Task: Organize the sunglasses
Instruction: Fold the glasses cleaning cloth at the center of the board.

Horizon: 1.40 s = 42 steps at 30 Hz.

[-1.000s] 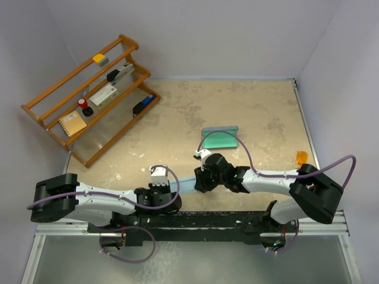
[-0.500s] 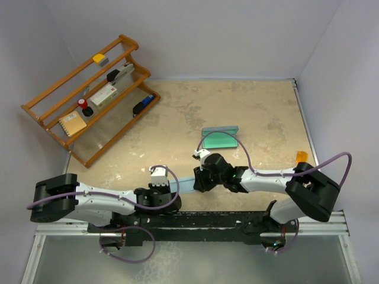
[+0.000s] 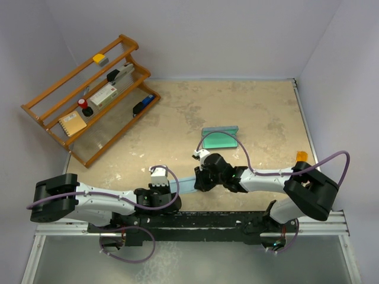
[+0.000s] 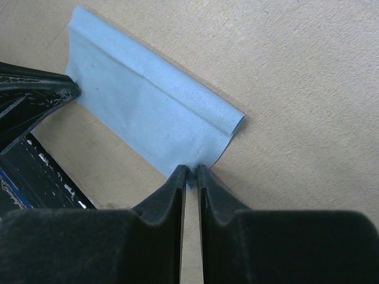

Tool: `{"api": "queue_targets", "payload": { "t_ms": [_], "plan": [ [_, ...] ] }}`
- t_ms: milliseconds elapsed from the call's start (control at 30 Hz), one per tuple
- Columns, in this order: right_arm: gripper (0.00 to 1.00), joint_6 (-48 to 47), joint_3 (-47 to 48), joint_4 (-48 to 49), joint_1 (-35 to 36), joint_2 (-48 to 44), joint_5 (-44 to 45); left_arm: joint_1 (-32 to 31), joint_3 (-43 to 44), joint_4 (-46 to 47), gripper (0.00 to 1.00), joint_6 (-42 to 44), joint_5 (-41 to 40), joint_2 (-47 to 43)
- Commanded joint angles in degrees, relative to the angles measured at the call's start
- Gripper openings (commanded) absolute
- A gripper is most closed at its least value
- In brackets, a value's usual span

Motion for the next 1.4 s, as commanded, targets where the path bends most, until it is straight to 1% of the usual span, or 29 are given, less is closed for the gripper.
{"api": "queue_targets", "payload": {
  "t_ms": [0,67,133,300,333,400,533,633,700,1033,1367],
  "plan": [
    [0.15,-0.13,0.61,0.14,0.19,-0.12,0.24,-0.66,-1.12,0.39,0.0,0.02,2.56,0.97],
    [0.16,-0.49,0.73,-0.38,0.19,-0.36,0.58,-0.66,-1.0,0.52,0.0,0.07,2.58,1.15],
    [0.21,-0.92,0.95,-1.28,0.19,-0.76,1.25,-0.66,-0.94,0.54,0.0,0.08,2.59,1.41],
    [0.23,-1.81,1.53,-2.71,0.19,-1.57,2.19,-0.66,-0.98,0.66,0.0,0.22,2.52,1.39],
    [0.23,-1.83,1.7,-2.91,0.19,-1.49,2.23,-0.66,-0.93,0.61,0.0,0.2,2.5,1.45],
    [0.17,-1.97,1.8,-2.86,0.19,-1.25,2.24,-0.67,-0.98,0.71,0.0,0.22,2.5,1.5],
    [0.09,-2.06,2.01,-2.98,0.19,-1.36,2.24,-0.66,-1.15,0.63,0.0,0.07,2.59,1.55],
    [0.06,-2.15,2.08,-3.27,0.26,-1.63,1.99,-0.69,-1.21,0.47,0.0,0.0,2.68,1.29],
    [0.0,-2.29,1.93,-3.51,0.28,-1.72,1.94,-0.74,-1.19,0.22,0.0,0.12,2.53,0.99],
    [0.0,-2.71,2.06,-5.06,0.8,-3.65,2.83,-0.75,-1.73,0.97,0.0,-0.15,2.77,1.21],
    [0.0,-1.48,2.52,-4.9,2.23,-3.67,1.46,-0.83,-1.69,0.76,0.0,-0.18,2.76,1.15]
  ]
}}
